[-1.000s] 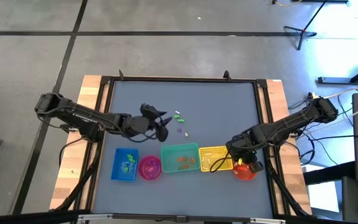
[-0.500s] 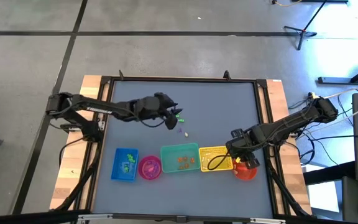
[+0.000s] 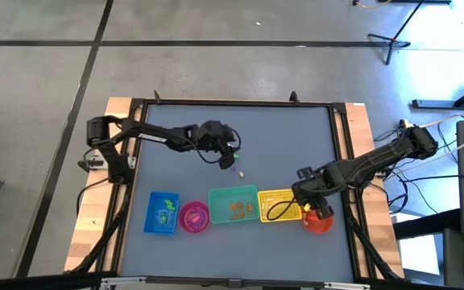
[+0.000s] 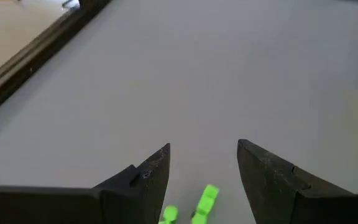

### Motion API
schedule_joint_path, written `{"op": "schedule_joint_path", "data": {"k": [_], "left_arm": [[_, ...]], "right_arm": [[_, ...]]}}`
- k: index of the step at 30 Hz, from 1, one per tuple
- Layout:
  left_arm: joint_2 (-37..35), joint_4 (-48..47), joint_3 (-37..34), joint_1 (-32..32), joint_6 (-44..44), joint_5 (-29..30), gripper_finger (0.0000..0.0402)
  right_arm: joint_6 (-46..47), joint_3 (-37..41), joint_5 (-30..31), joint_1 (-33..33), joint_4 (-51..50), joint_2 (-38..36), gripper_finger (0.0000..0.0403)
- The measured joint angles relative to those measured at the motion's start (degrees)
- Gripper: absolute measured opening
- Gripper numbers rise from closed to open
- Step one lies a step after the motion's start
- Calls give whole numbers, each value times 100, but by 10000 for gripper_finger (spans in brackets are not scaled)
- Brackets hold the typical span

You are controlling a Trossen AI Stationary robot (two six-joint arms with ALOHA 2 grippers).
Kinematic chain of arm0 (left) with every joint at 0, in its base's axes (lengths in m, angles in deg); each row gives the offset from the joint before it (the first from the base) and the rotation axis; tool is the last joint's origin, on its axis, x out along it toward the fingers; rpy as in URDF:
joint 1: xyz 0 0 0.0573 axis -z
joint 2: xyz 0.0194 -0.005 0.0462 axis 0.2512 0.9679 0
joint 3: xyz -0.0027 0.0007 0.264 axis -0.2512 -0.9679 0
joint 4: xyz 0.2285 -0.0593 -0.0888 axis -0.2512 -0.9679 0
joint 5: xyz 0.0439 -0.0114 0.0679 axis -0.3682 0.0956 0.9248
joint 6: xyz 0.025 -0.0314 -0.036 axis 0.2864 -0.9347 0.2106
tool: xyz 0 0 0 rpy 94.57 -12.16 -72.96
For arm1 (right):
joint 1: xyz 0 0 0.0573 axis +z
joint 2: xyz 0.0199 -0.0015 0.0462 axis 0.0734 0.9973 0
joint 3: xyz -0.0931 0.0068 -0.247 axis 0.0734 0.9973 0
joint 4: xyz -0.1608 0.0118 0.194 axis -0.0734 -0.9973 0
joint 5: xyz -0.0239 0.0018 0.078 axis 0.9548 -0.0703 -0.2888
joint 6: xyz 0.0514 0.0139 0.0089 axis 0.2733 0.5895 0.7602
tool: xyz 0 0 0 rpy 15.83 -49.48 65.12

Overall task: Sort Halloween decoration
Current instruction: Put the green skeleton toy into the blue bin

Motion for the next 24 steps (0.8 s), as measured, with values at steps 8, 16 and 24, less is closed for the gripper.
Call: {"op": "schedule_joint_path", "data": {"k": [8, 16, 24], "left_arm": [[509, -167, 0, -151, 36, -4, 172], [538, -613, -4, -330, 28, -9, 172], [717, -630, -7, -319, 15, -24, 172]], "right_arm": [[0, 0, 0, 0, 183, 0, 182], [0, 0, 0, 0, 240, 0, 182], [-1, 0, 0, 0, 262, 0, 182]]}}
